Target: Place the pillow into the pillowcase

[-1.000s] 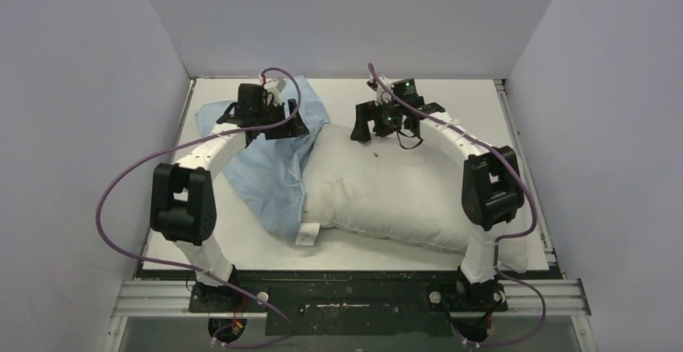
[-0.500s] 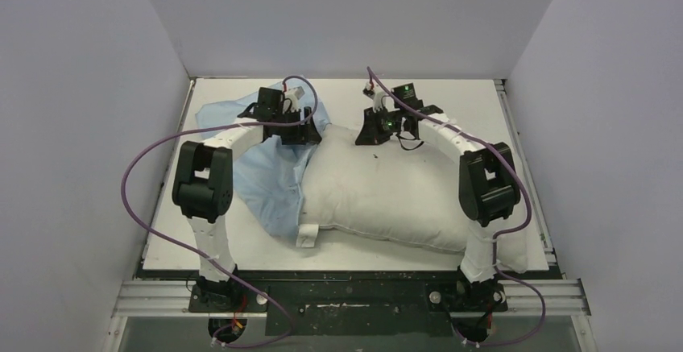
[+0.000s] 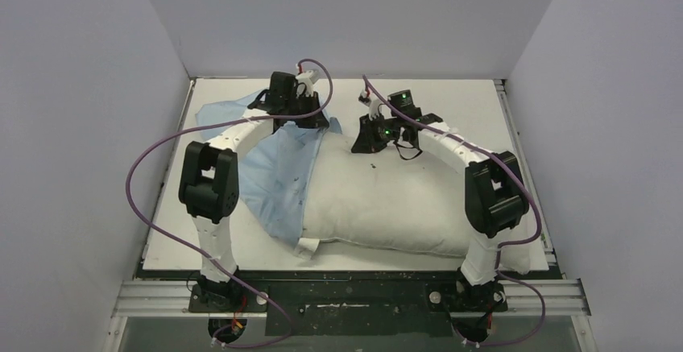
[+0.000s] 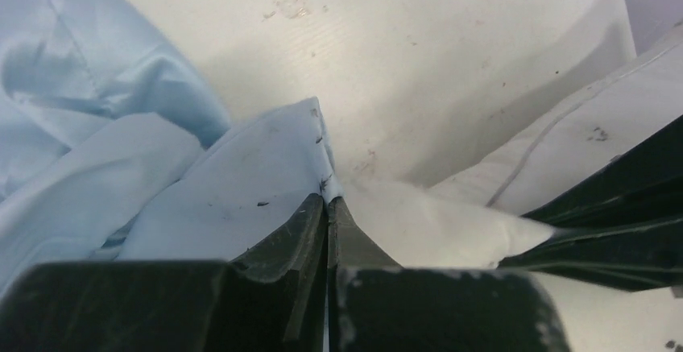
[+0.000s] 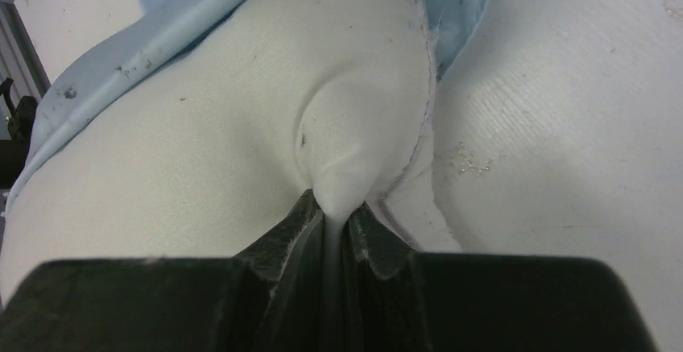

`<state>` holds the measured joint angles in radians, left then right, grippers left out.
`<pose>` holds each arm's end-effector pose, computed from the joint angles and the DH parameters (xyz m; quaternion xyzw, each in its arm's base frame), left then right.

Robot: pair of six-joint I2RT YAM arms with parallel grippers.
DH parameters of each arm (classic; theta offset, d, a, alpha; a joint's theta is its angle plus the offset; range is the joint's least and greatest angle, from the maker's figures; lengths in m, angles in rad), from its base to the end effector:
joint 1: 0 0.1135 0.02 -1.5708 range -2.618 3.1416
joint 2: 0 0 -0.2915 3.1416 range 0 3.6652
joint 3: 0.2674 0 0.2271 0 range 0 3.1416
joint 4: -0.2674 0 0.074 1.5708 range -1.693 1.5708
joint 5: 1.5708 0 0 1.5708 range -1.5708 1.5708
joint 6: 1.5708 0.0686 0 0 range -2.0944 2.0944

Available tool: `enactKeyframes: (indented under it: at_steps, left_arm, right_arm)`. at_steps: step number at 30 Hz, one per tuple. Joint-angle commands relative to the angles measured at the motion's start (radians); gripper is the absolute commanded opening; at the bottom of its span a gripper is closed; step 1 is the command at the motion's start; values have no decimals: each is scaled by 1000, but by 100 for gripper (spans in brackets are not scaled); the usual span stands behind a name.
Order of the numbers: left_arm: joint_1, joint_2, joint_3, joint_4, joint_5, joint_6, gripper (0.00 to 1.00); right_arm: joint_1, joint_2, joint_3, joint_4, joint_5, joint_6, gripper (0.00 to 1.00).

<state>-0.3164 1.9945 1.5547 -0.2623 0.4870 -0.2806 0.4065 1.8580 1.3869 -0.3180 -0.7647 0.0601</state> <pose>0.4332 -0.1756 0.2533 0.1172 0.8784 -0.3292 0.3260 0.3596 0.2065 0.2595 -0.2878 0.8205 0.4173 0.2641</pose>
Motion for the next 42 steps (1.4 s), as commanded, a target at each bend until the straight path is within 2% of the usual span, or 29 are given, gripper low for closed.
enactKeyframes:
  at_steps: [1,4,8,12,14,19,23,27,31,34,38,42]
  left_arm:
    - [-38,-68,101,26,19,5,0]
    - [-66,-109,102,47,46,-26,0]
    - [-101,-197,57,109,99,-116,0]
    - [-104,-286,-26,302,238,-359,0]
    - [-115,-312,-47,345,256,-417,0]
    - [-152,-315,-53,264,222,-384,0]
    - [-200,-279,-80,326,218,-424,0]
    - [-245,-213,-63,426,215,-482,0]
    - [-269,-178,-24,404,222,-472,0]
    - [-259,-224,-34,335,192,-417,19]
    - [-233,-313,-18,104,86,-265,46]
    - [-203,-427,-70,-53,-76,-162,58]
  right_arm:
    - [53,-87,-42,-14,-16,-14,0]
    - [54,-125,-73,50,24,51,0]
    - [29,-221,-183,271,164,230,0]
    - [-22,-332,-352,474,413,384,0]
    - [-53,-380,-419,561,504,457,0]
    - [-94,-476,-557,749,671,596,0]
    - [-95,-494,-613,860,761,680,0]
    - [-89,-488,-643,916,848,730,0]
    - [-92,-490,-662,920,914,756,0]
    - [-100,-491,-644,883,875,702,1]
    - [-103,-537,-608,753,775,582,33]
    - [-103,-612,-583,595,708,454,64]
